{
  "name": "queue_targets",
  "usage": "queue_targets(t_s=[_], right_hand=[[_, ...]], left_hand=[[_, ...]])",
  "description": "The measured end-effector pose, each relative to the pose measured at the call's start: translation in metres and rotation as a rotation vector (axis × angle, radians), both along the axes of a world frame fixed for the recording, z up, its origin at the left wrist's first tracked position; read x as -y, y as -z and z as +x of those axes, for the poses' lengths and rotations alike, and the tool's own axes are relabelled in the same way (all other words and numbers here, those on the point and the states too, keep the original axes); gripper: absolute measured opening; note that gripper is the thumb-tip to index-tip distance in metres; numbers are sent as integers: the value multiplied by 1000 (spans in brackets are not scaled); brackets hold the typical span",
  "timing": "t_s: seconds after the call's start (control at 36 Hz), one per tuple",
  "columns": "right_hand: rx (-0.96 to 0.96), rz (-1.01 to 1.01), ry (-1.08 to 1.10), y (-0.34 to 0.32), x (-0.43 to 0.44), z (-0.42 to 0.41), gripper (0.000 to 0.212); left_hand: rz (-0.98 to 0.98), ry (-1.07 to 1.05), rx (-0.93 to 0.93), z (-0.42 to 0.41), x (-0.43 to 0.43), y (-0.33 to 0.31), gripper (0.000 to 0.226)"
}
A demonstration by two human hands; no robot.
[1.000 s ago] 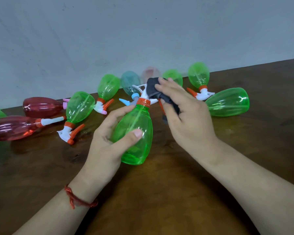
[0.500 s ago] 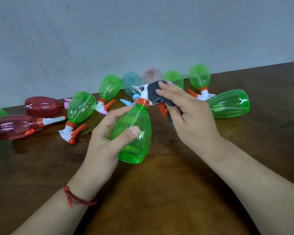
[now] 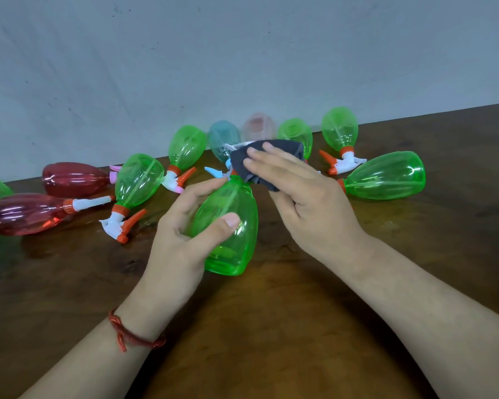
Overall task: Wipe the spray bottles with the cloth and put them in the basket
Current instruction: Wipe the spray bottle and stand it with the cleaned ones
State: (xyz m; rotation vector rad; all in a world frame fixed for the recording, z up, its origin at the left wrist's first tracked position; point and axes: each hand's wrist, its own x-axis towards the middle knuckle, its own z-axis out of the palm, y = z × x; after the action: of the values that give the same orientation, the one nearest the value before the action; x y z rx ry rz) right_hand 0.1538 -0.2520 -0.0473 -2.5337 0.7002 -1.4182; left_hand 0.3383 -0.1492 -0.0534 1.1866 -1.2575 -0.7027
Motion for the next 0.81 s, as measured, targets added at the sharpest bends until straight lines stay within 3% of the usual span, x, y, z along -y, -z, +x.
queue_targets(t_s=[0.17,0.36,0.58,0.81], right_hand=[[117,42,51,0,2,-6,45],[80,69,0,5,-4,1,43],[532,337,-26,-6,-2,-7,42],[403,490,-93,8,-7,8,37]], left_hand=[[-28,-8,-149,4,-3,-4,59],[-35,-85,-222,20,1,-4,62],[-122,-50,25,20,-2,-2,59],[-113,-45,13,21,-1,4,57]])
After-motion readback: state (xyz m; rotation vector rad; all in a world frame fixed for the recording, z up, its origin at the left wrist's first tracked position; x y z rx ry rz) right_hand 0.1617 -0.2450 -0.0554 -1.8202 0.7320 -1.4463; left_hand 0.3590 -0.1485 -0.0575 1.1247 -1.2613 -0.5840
